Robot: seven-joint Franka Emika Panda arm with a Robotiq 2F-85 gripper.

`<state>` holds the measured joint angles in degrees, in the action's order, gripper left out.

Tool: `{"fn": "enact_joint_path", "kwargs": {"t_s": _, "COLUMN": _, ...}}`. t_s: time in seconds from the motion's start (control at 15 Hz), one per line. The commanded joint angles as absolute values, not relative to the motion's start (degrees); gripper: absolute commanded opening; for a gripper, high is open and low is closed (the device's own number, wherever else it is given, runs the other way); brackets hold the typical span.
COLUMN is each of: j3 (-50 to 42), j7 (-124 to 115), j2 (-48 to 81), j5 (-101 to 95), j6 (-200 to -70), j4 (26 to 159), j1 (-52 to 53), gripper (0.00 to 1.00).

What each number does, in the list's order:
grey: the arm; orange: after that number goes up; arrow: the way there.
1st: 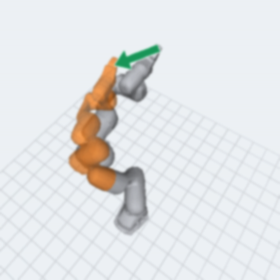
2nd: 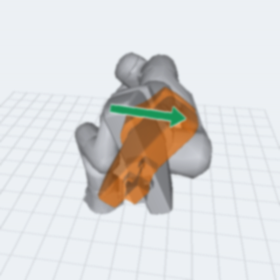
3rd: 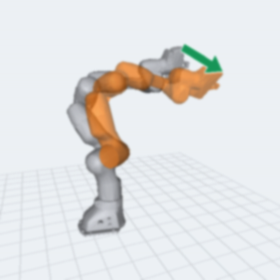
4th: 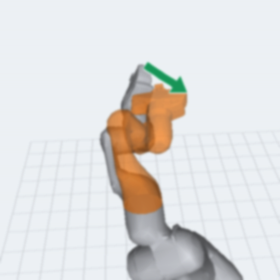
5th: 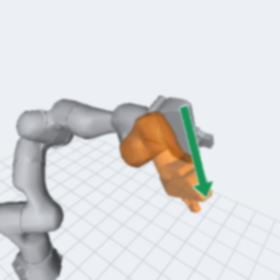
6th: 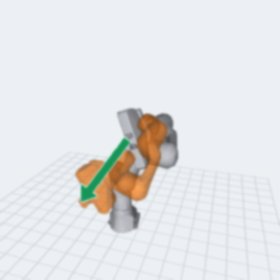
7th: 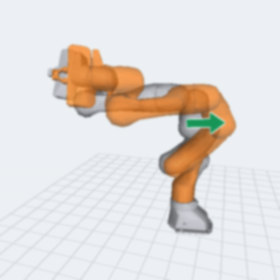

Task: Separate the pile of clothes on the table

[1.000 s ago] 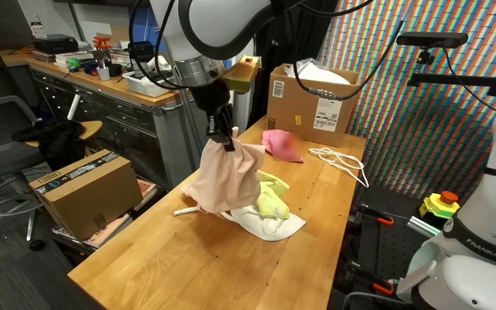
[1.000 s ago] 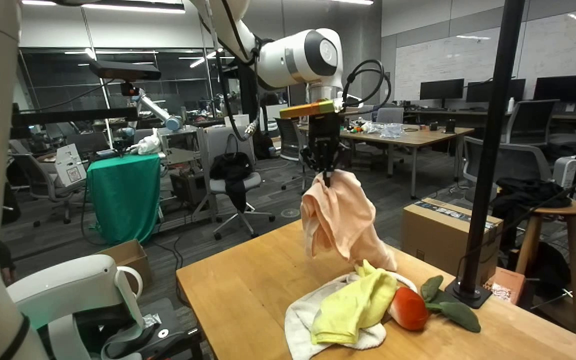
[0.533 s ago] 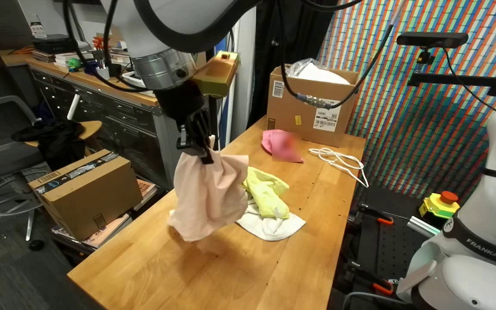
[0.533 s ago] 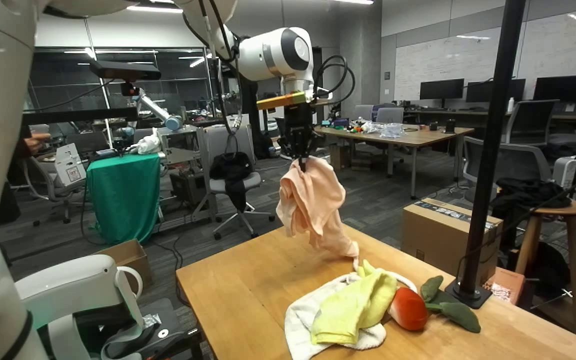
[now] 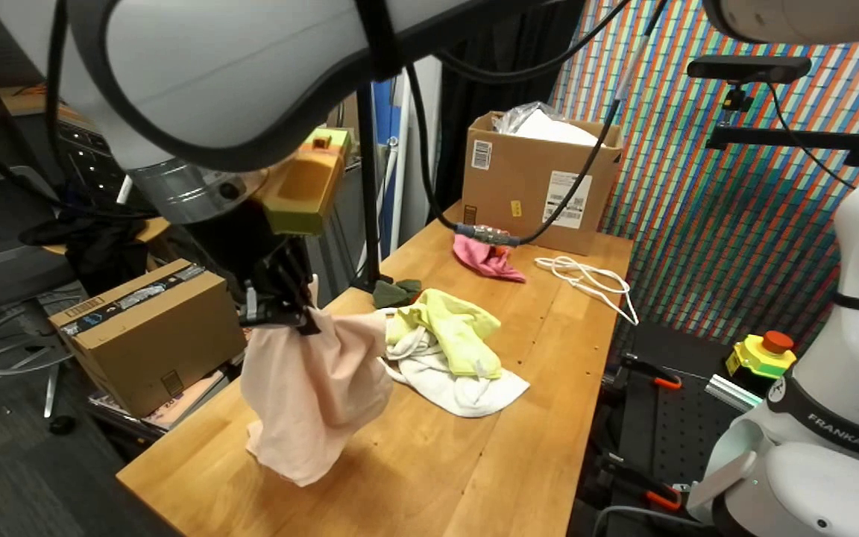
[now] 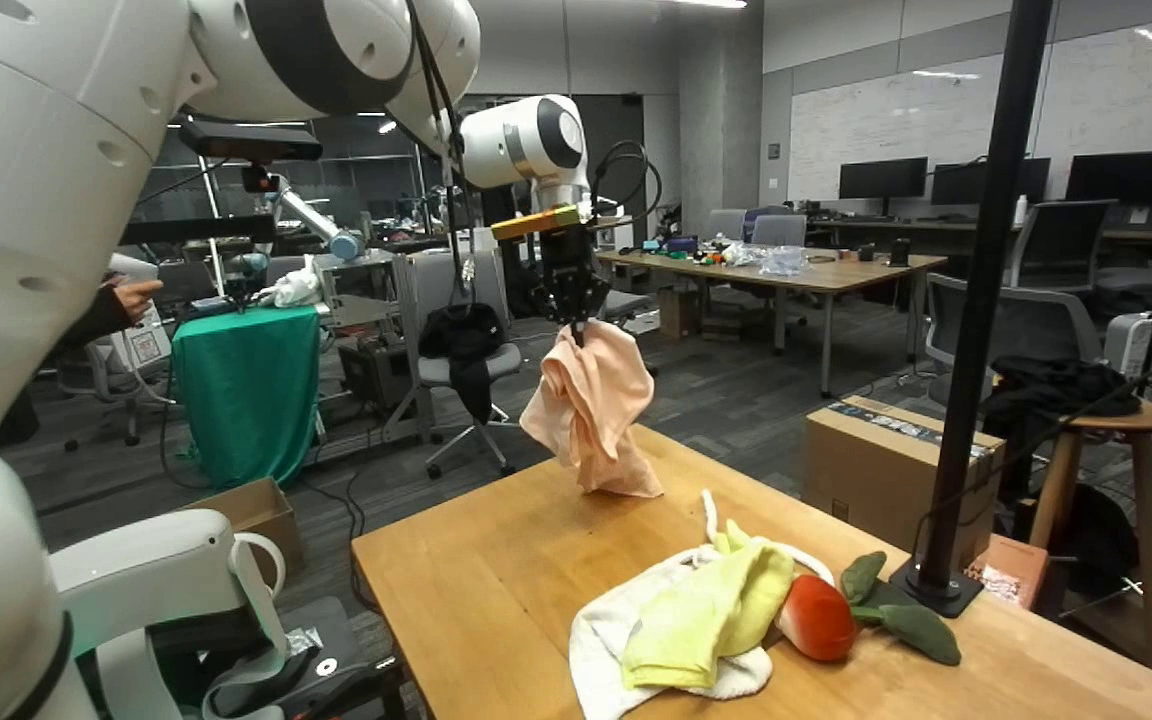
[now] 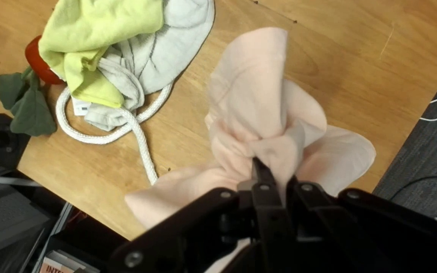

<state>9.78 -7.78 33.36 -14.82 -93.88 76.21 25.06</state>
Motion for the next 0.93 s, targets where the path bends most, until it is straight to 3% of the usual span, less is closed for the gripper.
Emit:
{"fn": "enact_joint_path", "kwargs": {"t_s": 0.0, "j3": 9.0, "j7": -11.0, "j2": 41.1, "j5": -14.9, "j6": -93.9, "j4": 65.6, "j1": 26.8, "gripper": 0.02}}
{"fn": "enact_joint_path", "kwargs": {"t_s": 0.73, "j3": 7.5, "j7": -21.1, "j2": 52.6, "j5": -6.2, "j6": -96.4, "j4": 50.3, "j1": 27.0, "gripper": 0.02}}
{"fn": "enact_joint_path", "kwargs": {"t_s": 0.8, "j3": 7.2, "j7": -21.8, "j2": 53.2, "j5": -6.0, "j6": -96.4, "j4": 49.6, "j1": 27.1, "gripper": 0.09}}
{"fn": "enact_joint_path", "kwargs": {"t_s": 0.87, "j3": 6.8, "j7": -22.3, "j2": 53.8, "j5": -6.3, "j6": -96.0, "j4": 48.7, "j1": 27.4, "gripper": 0.33}}
